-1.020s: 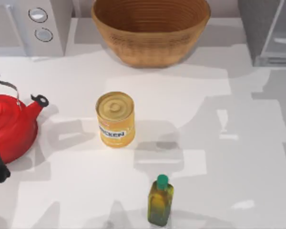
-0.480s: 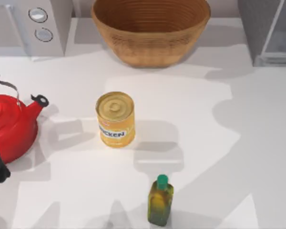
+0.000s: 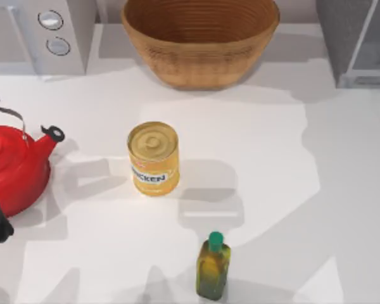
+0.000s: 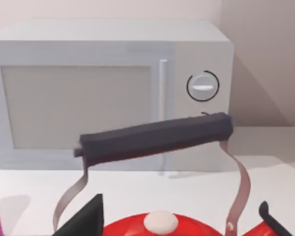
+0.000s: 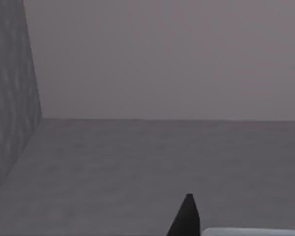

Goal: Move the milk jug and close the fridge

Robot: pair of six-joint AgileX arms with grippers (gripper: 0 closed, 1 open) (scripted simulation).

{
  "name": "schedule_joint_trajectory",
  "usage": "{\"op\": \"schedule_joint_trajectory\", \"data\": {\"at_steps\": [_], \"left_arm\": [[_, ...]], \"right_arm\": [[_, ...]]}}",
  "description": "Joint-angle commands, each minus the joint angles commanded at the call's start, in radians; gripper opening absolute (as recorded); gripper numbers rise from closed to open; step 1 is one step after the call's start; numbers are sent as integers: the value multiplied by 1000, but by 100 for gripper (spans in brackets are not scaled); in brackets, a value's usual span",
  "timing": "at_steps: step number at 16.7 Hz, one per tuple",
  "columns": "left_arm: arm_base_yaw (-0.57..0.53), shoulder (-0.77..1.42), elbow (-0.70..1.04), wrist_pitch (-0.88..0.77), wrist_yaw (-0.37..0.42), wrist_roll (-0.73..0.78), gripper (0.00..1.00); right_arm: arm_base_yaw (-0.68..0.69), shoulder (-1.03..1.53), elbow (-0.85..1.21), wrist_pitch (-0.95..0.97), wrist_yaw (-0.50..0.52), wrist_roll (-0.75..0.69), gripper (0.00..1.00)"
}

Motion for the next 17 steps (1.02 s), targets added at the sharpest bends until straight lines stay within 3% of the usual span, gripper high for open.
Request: {"op": "schedule_joint_trajectory", "data": {"at_steps": [5, 17], "left_arm": [[0, 0, 0, 0, 0, 0, 100], [0, 0, 0, 0, 0, 0, 100]], "right_arm": [[-5, 4, 4, -2, -2, -1, 0], [-5, 4, 4, -2, -2, -1, 90]]}}
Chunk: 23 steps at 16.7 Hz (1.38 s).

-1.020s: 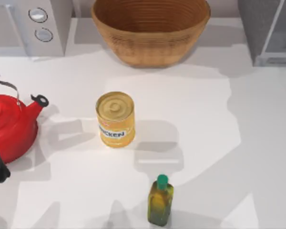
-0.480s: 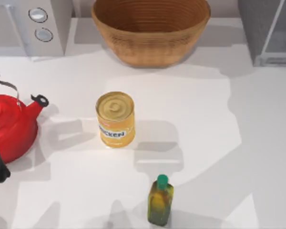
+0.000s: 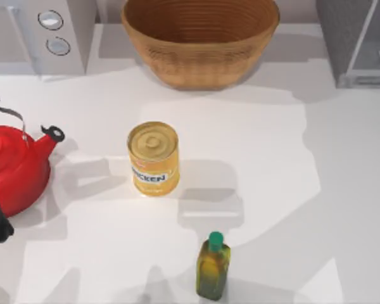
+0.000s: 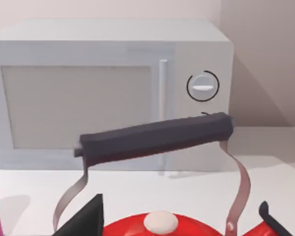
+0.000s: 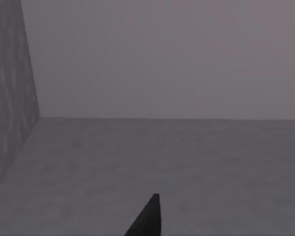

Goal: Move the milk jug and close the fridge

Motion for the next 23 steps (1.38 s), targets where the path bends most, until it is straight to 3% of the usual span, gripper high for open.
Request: {"op": "schedule_joint_trajectory", "data": {"at_steps": [2, 14, 18, 23], "left_arm": [[0, 0, 0, 0, 0, 0, 100], [0, 0, 0, 0, 0, 0, 100], [0, 0, 0, 0, 0, 0, 100], [0, 0, 0, 0, 0, 0, 100]], "right_arm": [[0, 0, 0, 0, 0, 0, 100], [9, -63, -39, -27, 5, 2, 100], [32, -294, -174, -123, 25, 3, 100], [73, -811, -441, -313, 68, 0, 100]]}}
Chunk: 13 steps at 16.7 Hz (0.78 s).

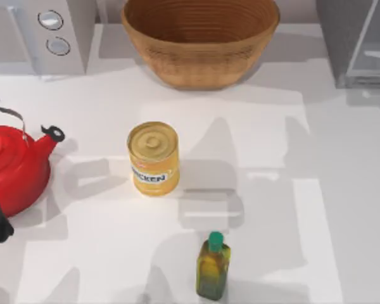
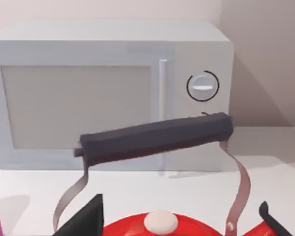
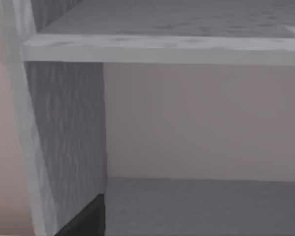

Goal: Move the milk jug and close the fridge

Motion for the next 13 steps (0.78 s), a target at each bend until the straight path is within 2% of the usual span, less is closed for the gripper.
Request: {"op": "schedule_joint_trajectory", "data": {"at_steps": [8, 13], "left_arm": [[0, 0, 0, 0, 0, 0, 100], [0, 0, 0, 0, 0, 0, 100]], "right_arm": [[80, -978, -500, -355, 79, 2, 100], [119, -1348, -742, -526, 116, 5, 100]]}}
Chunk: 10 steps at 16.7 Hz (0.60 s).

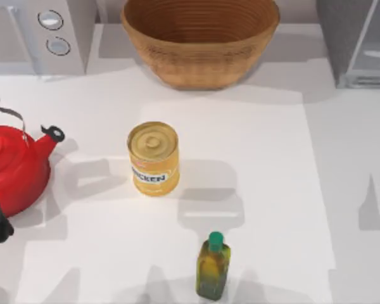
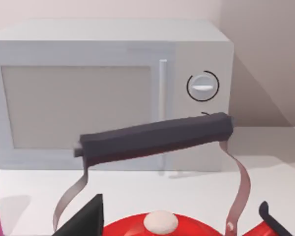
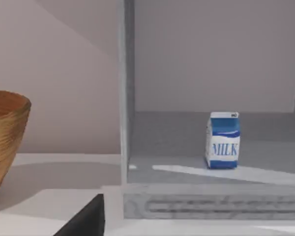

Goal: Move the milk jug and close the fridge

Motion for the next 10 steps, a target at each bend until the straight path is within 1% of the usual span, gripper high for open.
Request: {"op": "schedule_joint_trajectory", "data": {"at_steps": [4, 10], "left_arm": [[0, 0, 0, 0, 0, 0, 100], [0, 0, 0, 0, 0, 0, 100]], "right_arm": [[13, -106, -83, -59, 13, 1, 100], [10, -103, -80, -58, 12, 1, 100]]}}
